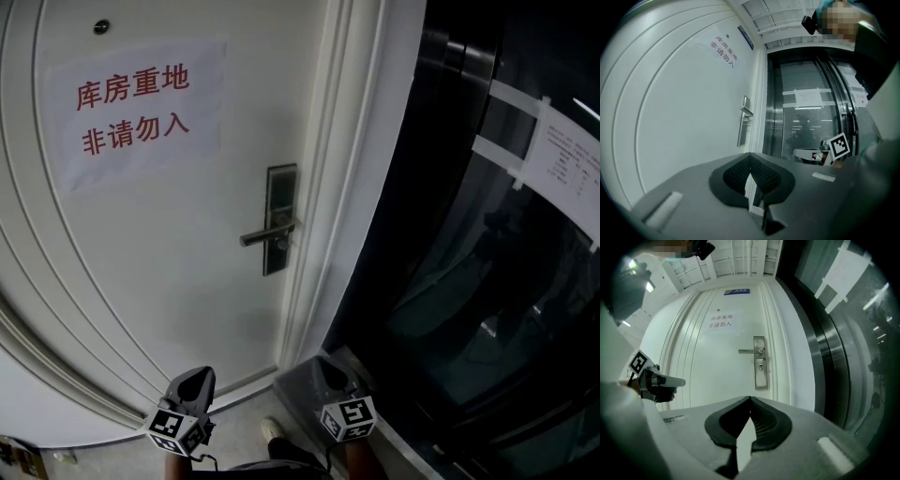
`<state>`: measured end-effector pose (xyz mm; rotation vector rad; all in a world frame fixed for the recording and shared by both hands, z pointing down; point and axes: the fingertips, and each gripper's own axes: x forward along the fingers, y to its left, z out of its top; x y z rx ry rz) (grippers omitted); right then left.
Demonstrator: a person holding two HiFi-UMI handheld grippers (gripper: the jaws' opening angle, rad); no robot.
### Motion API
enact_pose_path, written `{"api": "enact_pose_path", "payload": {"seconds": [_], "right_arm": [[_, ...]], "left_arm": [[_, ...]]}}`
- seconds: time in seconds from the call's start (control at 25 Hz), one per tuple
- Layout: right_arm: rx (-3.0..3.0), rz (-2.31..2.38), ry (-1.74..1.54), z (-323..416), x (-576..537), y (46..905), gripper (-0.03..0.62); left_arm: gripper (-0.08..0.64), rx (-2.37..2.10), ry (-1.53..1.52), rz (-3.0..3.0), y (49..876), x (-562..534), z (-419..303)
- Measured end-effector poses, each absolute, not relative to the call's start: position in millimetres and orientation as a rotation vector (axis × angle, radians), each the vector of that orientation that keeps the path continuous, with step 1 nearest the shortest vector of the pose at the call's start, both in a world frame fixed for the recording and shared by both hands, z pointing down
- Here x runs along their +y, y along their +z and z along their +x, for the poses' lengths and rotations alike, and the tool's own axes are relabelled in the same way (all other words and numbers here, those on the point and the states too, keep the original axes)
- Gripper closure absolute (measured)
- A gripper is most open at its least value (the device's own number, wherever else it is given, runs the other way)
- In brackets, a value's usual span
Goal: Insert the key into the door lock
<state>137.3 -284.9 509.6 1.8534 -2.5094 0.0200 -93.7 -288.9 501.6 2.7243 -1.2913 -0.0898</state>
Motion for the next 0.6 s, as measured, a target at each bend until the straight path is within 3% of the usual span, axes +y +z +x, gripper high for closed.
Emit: {"api": "enact_pose_path", "payload": {"seconds": [0.6], "right_arm": [[-2.508, 1.821, 0.019, 129.8, -283.4, 513.4, 0.592]], "left_arm": [[0.557, -1.282, -0.083, 2.717, 501.8, -286.9, -93.8]]}}
